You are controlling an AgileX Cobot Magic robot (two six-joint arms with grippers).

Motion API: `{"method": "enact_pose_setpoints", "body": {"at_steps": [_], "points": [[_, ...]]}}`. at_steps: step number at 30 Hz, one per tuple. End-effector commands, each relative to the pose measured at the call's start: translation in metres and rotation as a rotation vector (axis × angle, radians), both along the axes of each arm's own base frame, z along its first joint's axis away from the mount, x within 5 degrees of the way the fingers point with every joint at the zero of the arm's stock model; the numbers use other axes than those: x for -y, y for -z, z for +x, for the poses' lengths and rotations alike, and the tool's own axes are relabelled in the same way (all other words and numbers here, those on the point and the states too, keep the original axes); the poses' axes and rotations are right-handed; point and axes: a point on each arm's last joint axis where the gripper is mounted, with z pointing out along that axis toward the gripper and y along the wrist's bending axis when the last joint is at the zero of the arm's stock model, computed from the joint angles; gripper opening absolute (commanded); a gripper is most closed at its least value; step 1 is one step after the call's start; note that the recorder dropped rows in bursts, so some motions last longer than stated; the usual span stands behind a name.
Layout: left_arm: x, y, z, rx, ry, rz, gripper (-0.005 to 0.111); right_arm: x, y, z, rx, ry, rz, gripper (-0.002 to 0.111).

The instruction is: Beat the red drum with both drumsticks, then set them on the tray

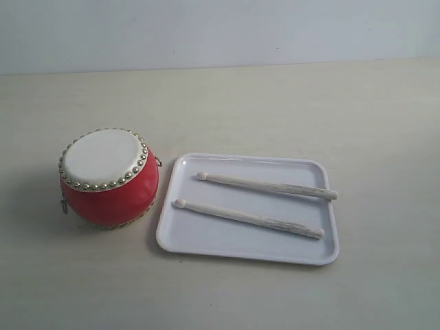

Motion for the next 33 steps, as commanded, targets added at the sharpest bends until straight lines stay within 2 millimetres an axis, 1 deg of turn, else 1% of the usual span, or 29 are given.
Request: {"method": "enact_pose_setpoints", "body": {"at_steps": [1,3,6,9,11,14,16,19,22,25,29,33], "points": [[0.0,0.0,0.0,0.008,-0.002,0.0,0.0,0.028,0.01,-0.044,0.235,0.2,0.068,0.0],[0.0,0.0,0.0,0.008,-0.002,0.0,0.0,0.031,0.013,-0.06,0.313,0.217,0.082,0.0],[0.0,0.0,0.0,0.008,-0.002,0.0,0.0,0.032,0.013,-0.077,0.399,0.209,0.099,0.0],[0.0,0.0,0.0,0.008,-0.002,0.0,0.0,0.032,0.02,-0.084,0.421,0.198,0.129,0.0],[0.0,0.0,0.0,0.008,-0.002,0.0,0.0,0.031,0.029,-0.083,0.395,0.187,0.101,0.0],[0.0,0.0,0.0,0.008,-0.002,0.0,0.0,0.028,0.048,-0.078,0.323,0.166,-0.005,0.0],[0.0,0.0,0.0,0.008,-0.002,0.0,0.0,0.029,0.061,-0.075,0.274,0.171,-0.012,0.0],[0.0,0.0,0.0,0.008,-0.002,0.0,0.0,0.029,0.073,-0.073,0.229,0.177,0.011,0.0],[0.0,0.0,0.0,0.008,-0.002,0.0,0.0,0.03,0.083,-0.072,0.194,0.19,0.03,0.0],[0.0,0.0,0.0,0.008,-0.002,0.0,0.0,0.032,0.091,-0.072,0.137,0.239,0.037,0.0],[0.0,0.0,0.0,0.008,-0.002,0.0,0.0,0.037,0.099,-0.073,0.052,0.32,0.039,0.0],[0.0,0.0,0.0,0.008,-0.002,0.0,0.0,0.039,0.103,-0.073,0.009,0.353,0.042,0.0]]}}
